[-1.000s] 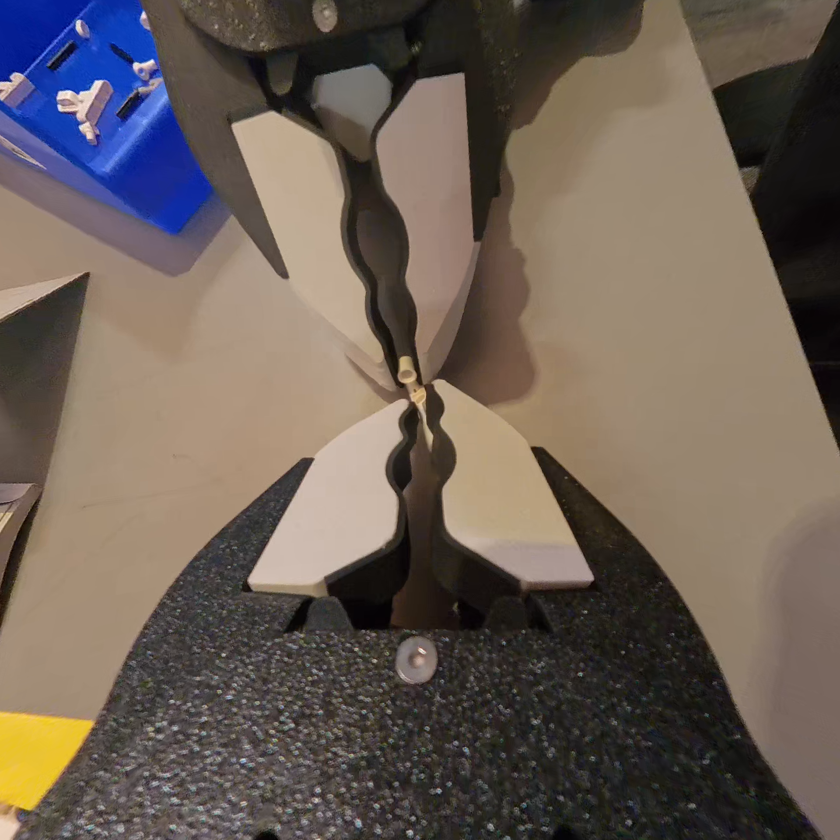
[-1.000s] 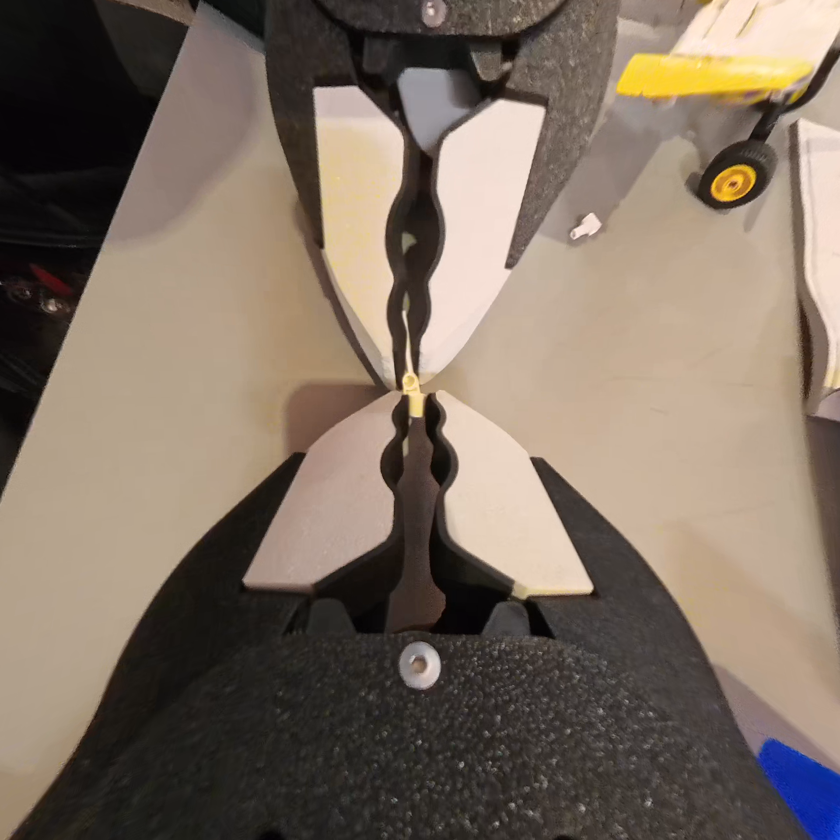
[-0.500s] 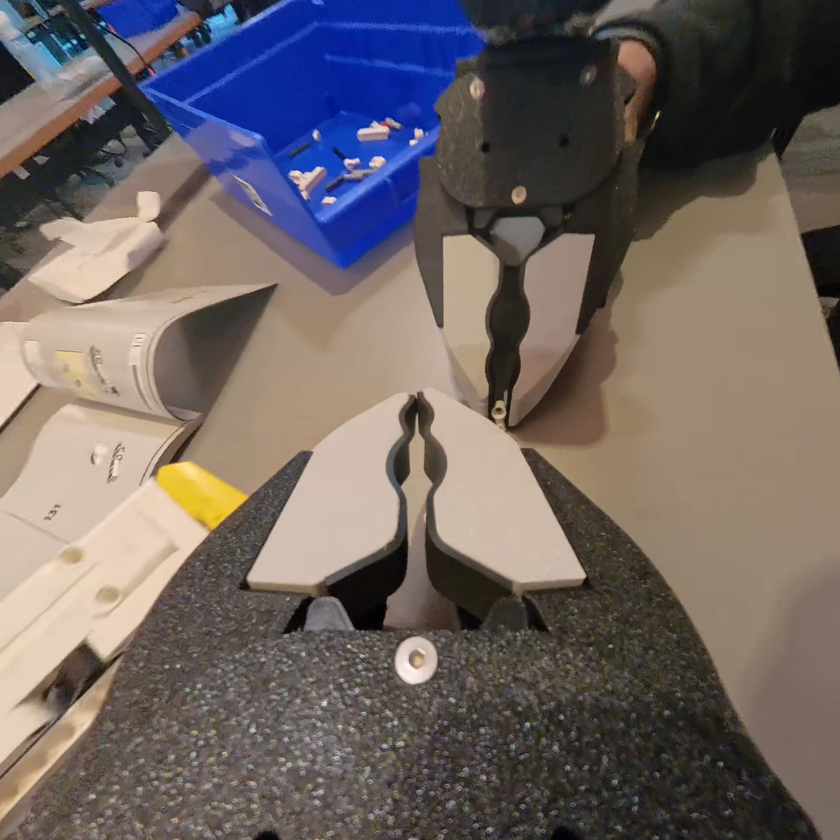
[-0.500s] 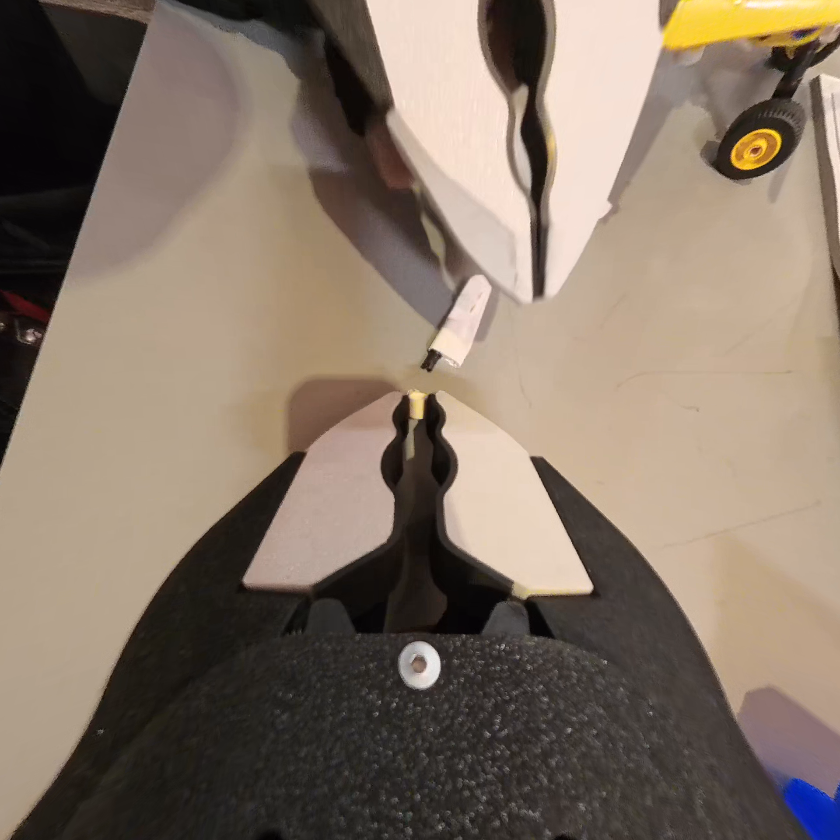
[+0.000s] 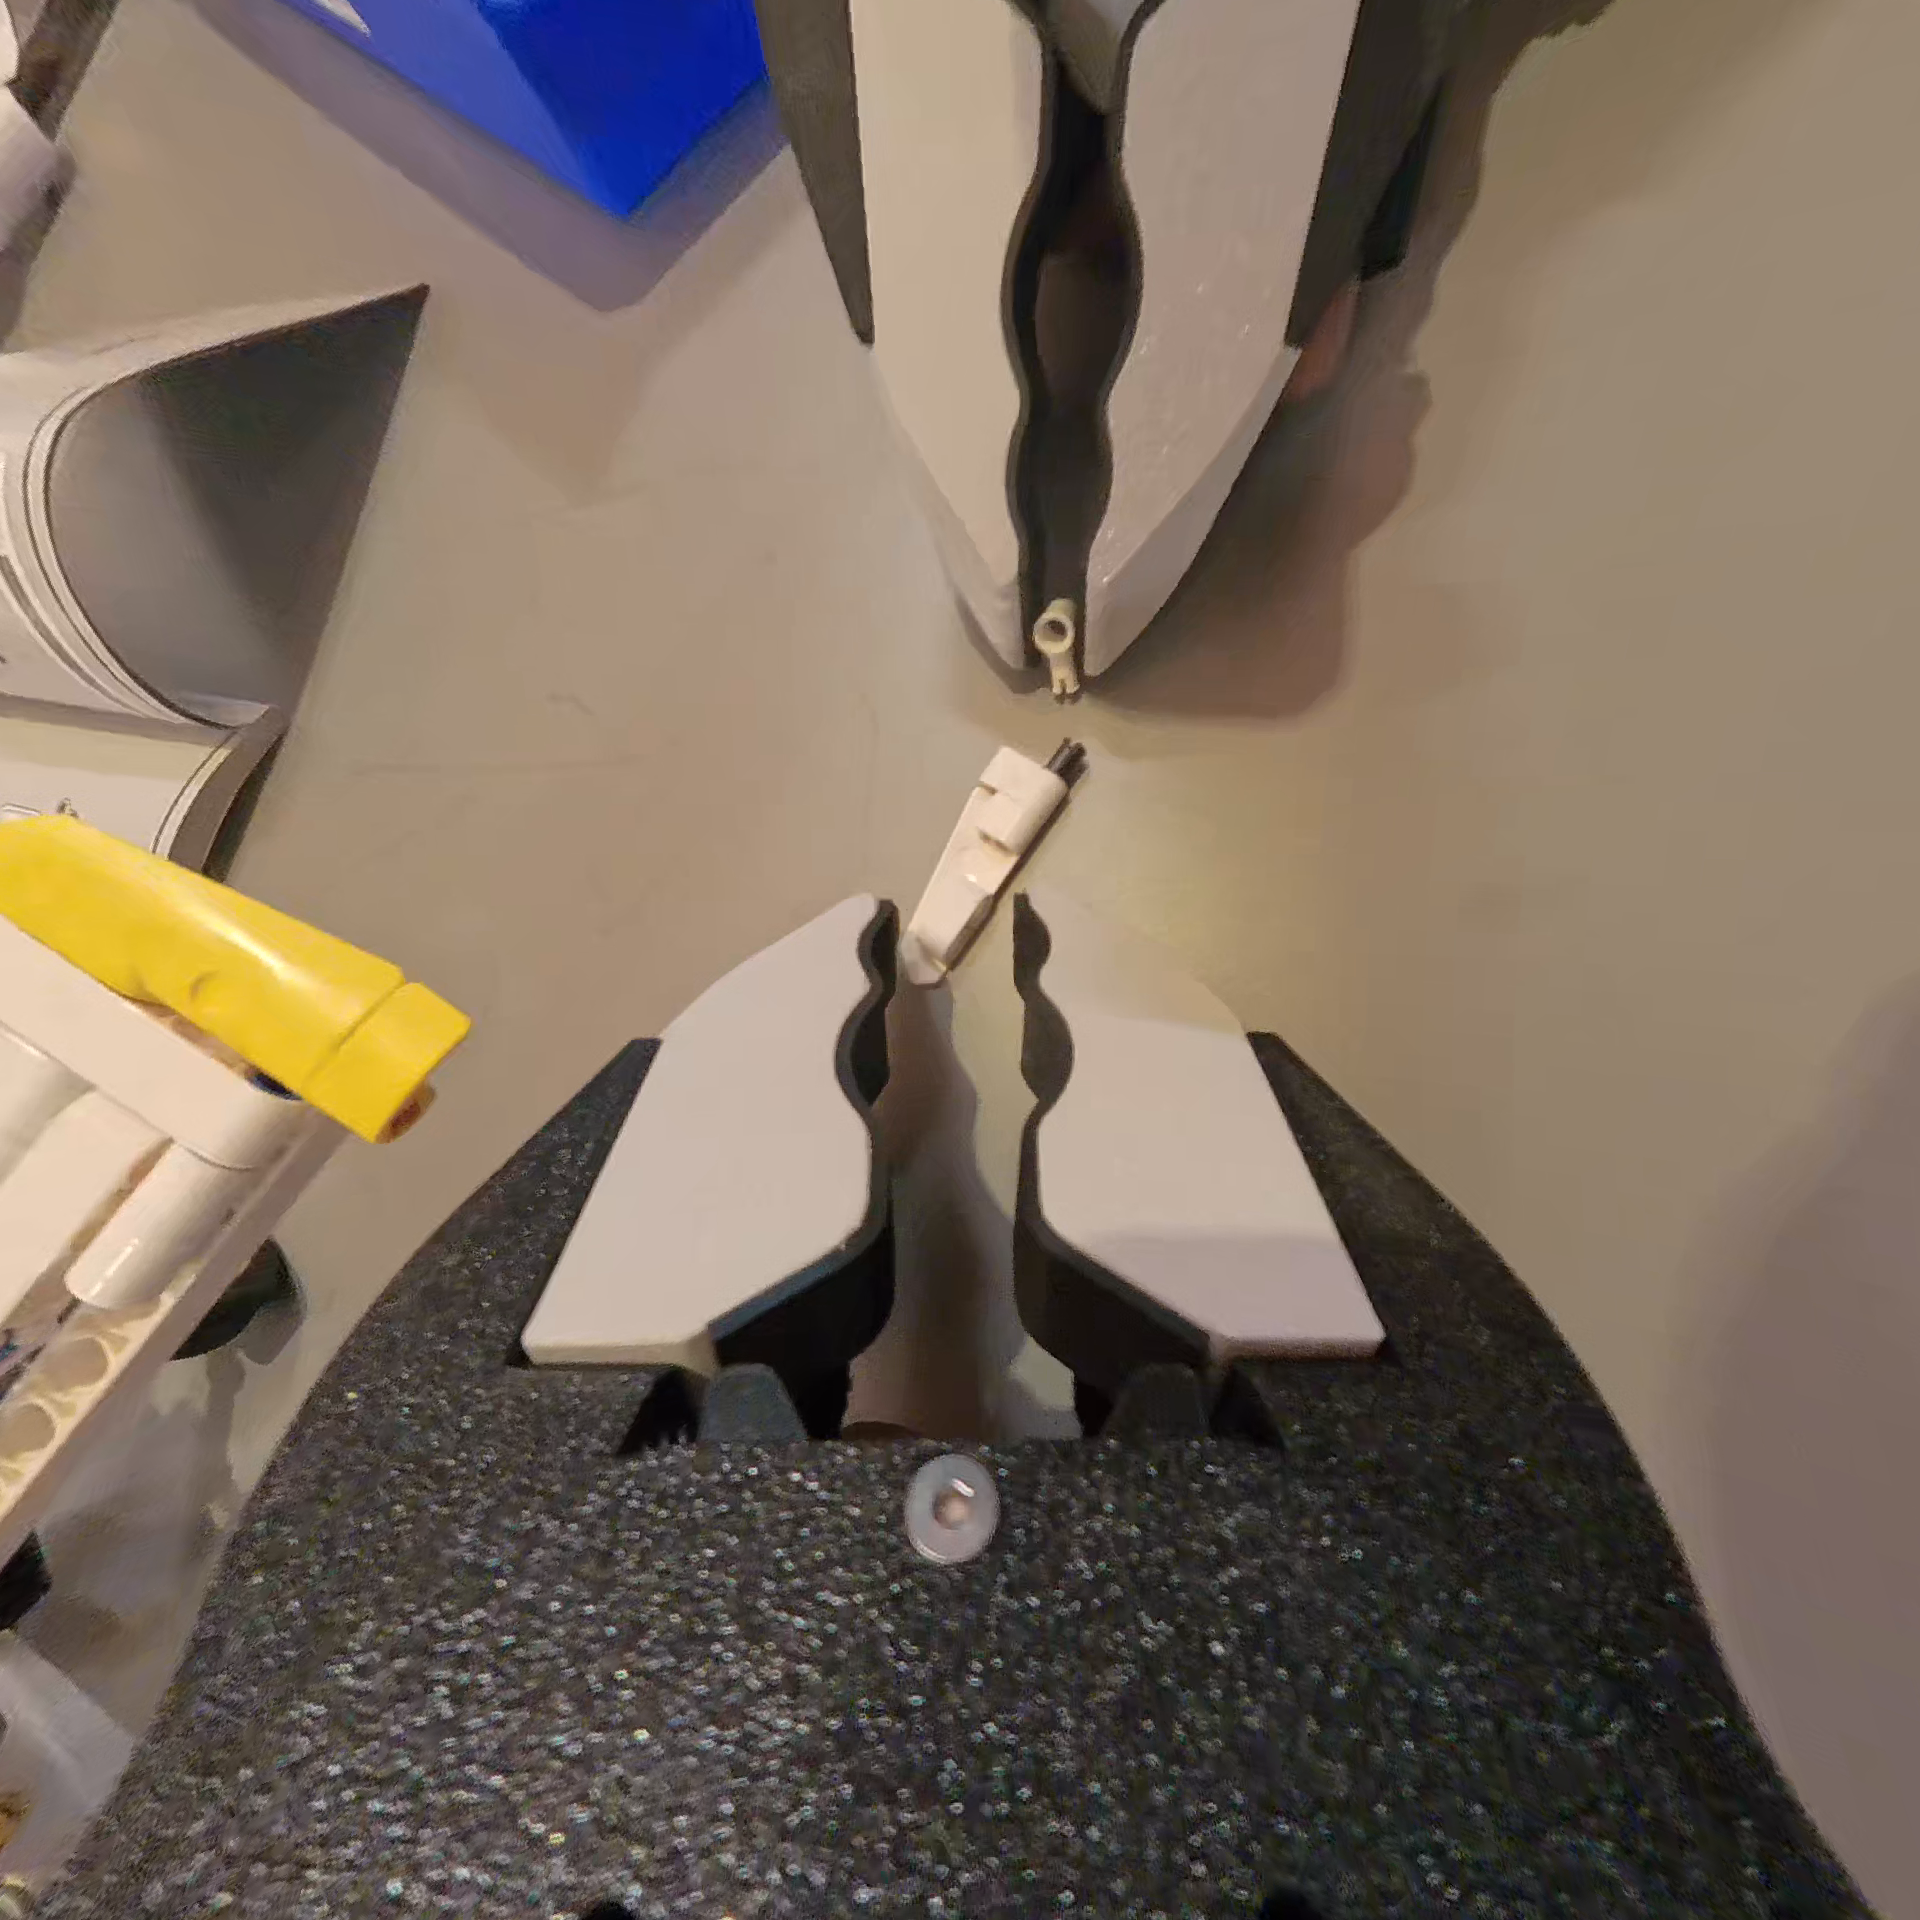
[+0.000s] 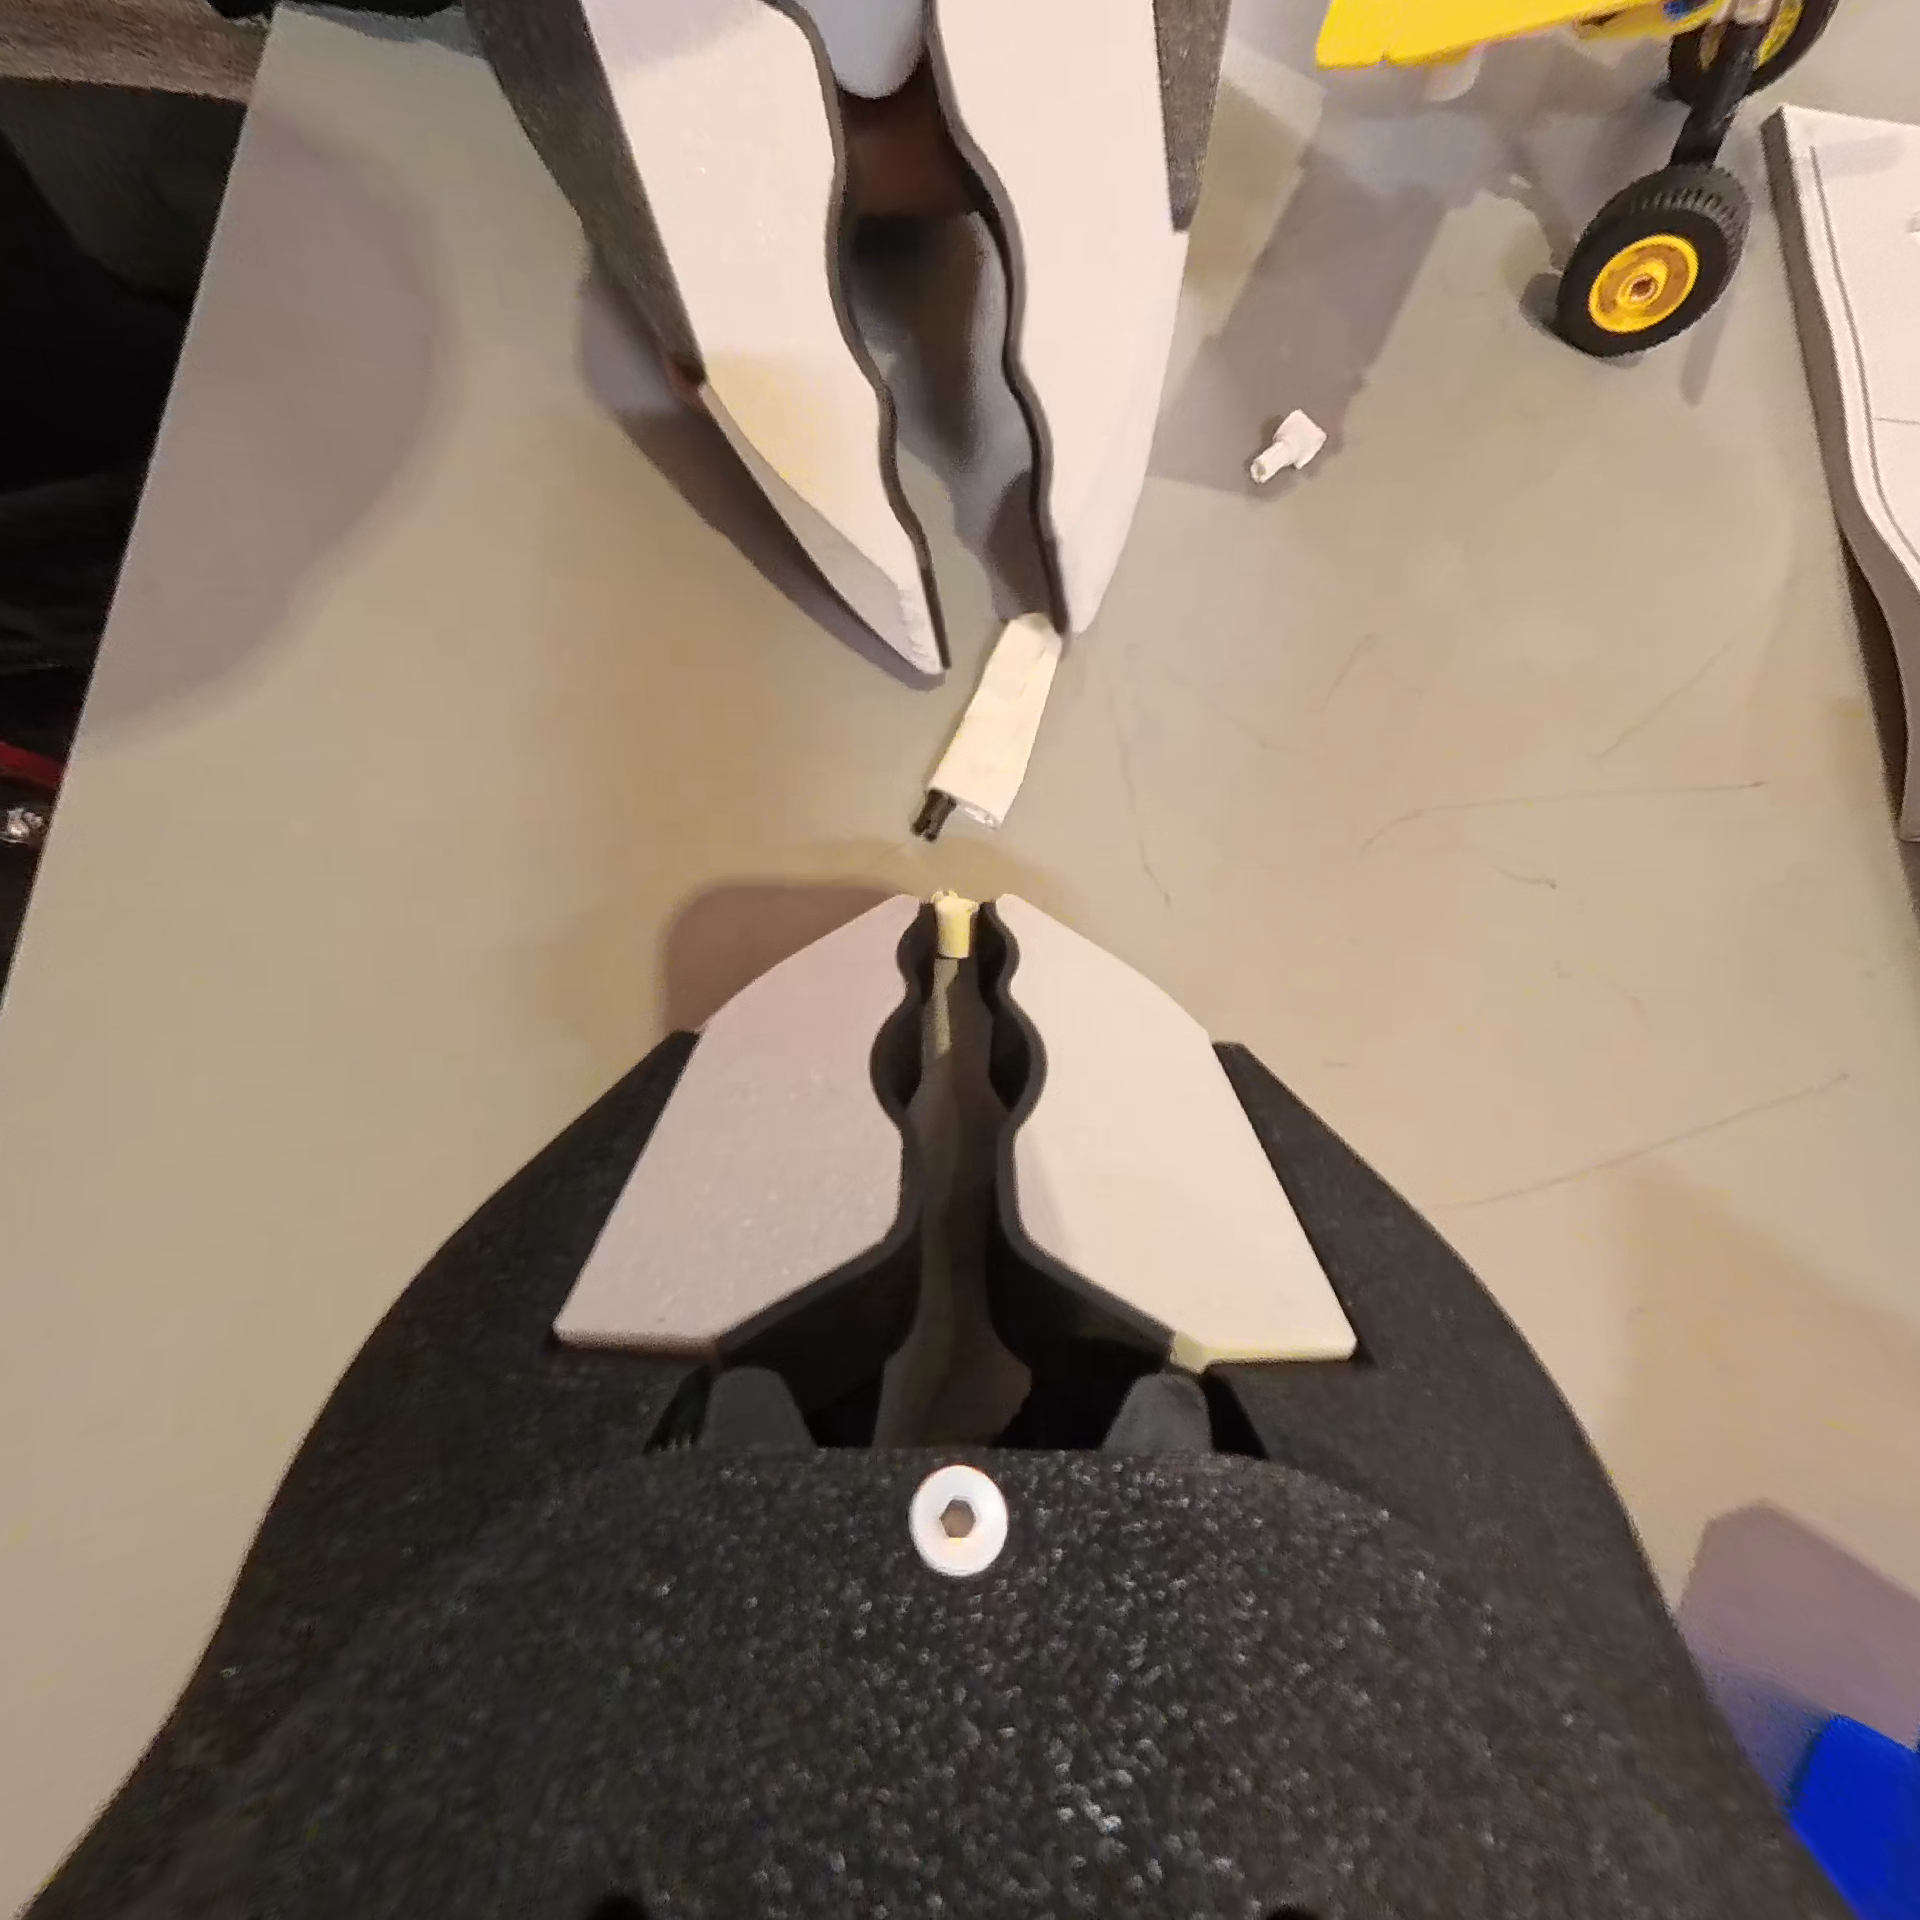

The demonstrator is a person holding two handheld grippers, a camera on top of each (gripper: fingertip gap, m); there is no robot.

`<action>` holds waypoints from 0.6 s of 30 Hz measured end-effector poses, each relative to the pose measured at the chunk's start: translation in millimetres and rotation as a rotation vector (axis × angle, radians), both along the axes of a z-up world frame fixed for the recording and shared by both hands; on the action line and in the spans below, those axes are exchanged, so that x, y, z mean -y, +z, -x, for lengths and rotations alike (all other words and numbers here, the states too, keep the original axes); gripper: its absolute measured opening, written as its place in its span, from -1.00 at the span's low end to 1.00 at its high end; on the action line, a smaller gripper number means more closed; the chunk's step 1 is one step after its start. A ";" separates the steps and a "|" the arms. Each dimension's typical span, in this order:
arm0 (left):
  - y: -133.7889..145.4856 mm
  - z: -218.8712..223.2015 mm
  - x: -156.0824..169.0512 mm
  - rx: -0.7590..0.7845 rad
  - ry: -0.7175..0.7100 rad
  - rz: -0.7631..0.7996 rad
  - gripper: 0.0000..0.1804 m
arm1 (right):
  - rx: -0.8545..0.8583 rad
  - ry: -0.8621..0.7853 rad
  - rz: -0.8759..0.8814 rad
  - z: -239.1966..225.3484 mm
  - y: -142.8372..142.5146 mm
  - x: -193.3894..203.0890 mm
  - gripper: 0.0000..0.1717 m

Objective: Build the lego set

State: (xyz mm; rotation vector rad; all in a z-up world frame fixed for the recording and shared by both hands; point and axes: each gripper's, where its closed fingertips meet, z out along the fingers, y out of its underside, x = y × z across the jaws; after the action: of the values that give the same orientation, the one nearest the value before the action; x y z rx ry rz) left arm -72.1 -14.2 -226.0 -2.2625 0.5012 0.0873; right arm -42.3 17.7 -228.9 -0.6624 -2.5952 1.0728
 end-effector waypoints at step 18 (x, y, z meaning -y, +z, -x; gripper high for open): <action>32.4 -4.8 10.2 0.226 0.168 -0.141 -0.76 | -0.008 -0.086 -0.006 16.7 13.9 16.9 -0.68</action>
State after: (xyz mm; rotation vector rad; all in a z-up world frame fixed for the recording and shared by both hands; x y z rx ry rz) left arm -67.3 -24.4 -193.6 -2.1392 0.1797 -0.0469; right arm -59.0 0.8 -215.1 -0.7597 -2.5374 1.0395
